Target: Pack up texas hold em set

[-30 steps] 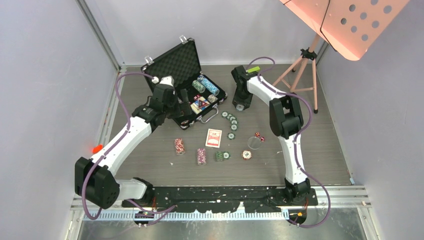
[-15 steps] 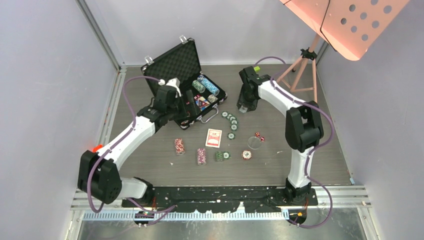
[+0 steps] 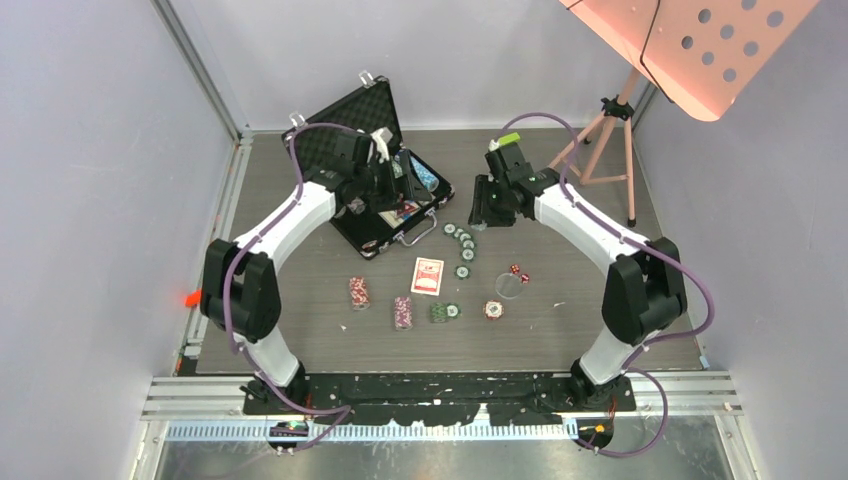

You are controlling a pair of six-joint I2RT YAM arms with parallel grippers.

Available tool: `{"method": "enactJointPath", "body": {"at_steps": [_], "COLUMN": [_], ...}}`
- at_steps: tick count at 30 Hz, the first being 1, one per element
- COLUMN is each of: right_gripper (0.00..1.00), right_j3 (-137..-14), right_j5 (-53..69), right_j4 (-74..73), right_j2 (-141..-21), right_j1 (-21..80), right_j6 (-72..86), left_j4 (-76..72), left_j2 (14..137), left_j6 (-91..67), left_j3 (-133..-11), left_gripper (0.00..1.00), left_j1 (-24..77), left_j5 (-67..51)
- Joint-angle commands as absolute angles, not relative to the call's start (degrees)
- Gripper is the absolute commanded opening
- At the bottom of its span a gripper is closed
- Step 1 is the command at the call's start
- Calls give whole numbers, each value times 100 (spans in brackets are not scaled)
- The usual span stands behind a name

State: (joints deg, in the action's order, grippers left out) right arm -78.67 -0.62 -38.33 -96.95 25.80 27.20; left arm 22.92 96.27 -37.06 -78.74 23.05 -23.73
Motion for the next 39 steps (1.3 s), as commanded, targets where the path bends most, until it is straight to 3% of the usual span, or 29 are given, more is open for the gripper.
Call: {"method": "enactJointPath", "body": {"at_steps": [1, 6, 13, 21, 27, 34, 39], "right_gripper": [1, 1, 1, 1, 1, 1, 1], "right_j3": [-7644, -7388, -7135, -7285, -7389, -7423, -7409], "right_j5": [531, 719, 1479, 1584, 1580, 1614, 1585], "right_j4": [-3293, -2947, -2330, -2242, -2231, -2227, -2216], "right_j2": [-9149, -8891, -8582, -8613, -8639, -8615, -8562], "right_j1": [2781, 3099, 3239, 3268, 3302, 3313, 3313], "right_j6": [2308, 2171, 2080, 2033, 1984, 1944, 1929], "left_j4": [2542, 2595, 2308, 2294, 2248, 2305, 2353], "left_j2": [10032, 10484, 10609, 10767, 10797, 10845, 10856], "left_j6": [-3952, -4209, -4608, -4777, -4825, -4817, -4790], "left_j3": [-8381, -8744, -8715, -8662, -8631, -8607, -8579], "left_gripper": [84, 77, 77, 63, 60, 50, 35], "left_j1": [2232, 2232, 2247, 2393, 2484, 2549, 2549], "left_j5": [-3353, -3930, -4521, -4994, -5068, -5118, -5155]}}
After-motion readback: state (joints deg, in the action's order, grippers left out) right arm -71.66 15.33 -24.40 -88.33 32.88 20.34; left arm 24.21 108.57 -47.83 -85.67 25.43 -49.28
